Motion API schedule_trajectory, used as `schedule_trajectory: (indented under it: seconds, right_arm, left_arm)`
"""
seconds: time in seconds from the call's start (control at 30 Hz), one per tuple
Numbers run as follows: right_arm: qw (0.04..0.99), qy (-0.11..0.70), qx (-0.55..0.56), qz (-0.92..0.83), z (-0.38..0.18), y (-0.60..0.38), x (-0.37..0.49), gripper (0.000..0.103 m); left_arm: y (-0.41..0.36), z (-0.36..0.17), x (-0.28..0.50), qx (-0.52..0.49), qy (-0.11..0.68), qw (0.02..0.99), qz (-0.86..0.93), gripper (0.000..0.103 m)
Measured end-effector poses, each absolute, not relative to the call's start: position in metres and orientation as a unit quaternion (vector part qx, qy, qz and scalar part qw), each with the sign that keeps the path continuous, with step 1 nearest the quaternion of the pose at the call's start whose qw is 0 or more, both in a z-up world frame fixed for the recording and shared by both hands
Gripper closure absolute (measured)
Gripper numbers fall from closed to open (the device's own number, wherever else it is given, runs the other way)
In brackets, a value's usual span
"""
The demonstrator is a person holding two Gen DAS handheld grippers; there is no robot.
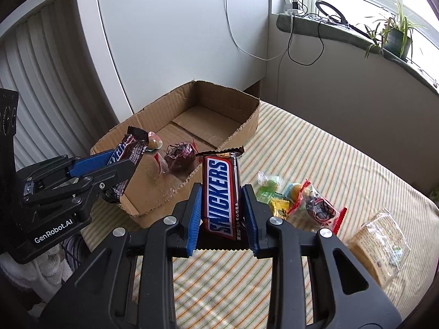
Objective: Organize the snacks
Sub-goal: 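Carry both Snickers bars over the box and release them inside, then move both tools toward the plastic-wrapped bread loaf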
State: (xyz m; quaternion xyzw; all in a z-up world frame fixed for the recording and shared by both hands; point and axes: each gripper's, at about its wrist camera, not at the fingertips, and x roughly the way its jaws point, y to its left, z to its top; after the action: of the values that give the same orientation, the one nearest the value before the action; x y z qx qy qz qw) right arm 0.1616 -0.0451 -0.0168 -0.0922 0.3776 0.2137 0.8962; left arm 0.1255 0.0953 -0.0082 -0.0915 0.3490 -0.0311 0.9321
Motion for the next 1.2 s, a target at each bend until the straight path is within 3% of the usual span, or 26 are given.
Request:
schedule_trajectory:
  seconds: [1.2]
  right_arm:
    - [0.88,0.393,-0.098,0.248,-0.035,0.018,0.221,0.073]
  left_arm:
    - [0.139,-0.023,0.155,-0.102,0.364,0.926,0.006,0.076]
